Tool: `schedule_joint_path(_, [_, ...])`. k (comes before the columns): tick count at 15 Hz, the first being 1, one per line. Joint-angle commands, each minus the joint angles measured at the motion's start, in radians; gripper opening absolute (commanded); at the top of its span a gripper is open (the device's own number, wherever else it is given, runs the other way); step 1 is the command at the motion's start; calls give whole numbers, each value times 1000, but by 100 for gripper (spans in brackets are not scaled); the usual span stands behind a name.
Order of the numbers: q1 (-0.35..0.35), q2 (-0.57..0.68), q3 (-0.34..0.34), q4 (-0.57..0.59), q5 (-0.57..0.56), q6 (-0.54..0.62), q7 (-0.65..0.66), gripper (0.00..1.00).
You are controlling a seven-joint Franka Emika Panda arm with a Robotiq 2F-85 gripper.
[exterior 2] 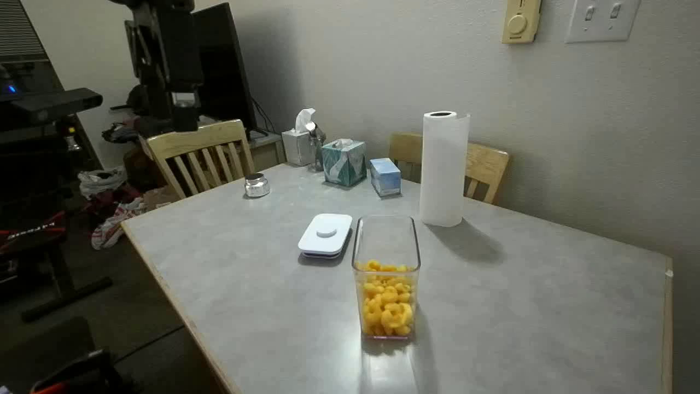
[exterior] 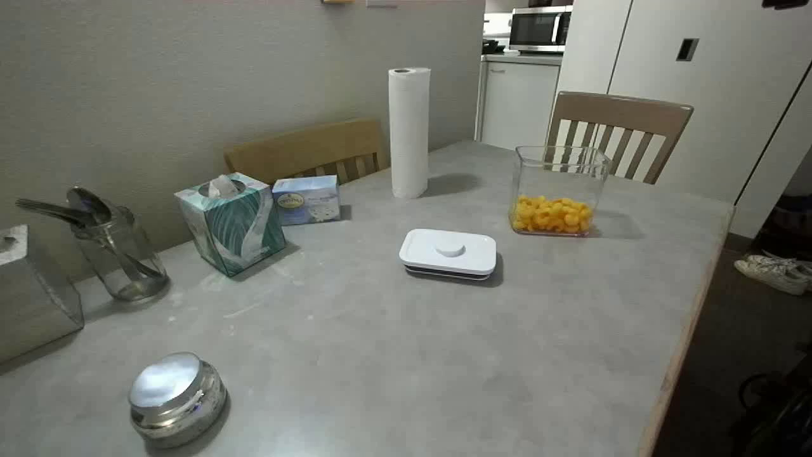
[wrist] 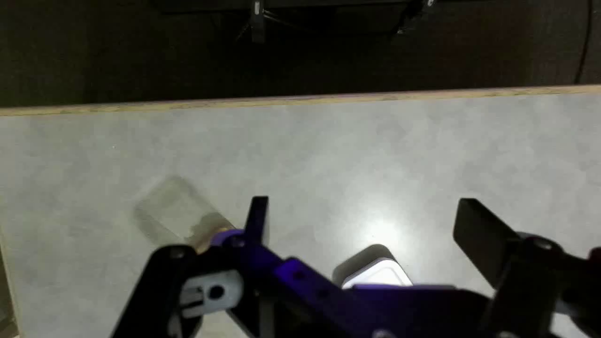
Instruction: Use the lid to close the container
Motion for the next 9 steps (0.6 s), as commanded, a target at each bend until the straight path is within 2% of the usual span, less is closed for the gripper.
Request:
schedule_joint_path(1, [-6,1,5,2,2,-2,-2,100])
schedule_joint_path(5, [-2,25,-7,-4,18,124,-26,100])
schedule_joint_path(9, [8,119,-25,21,28,288,-97,100])
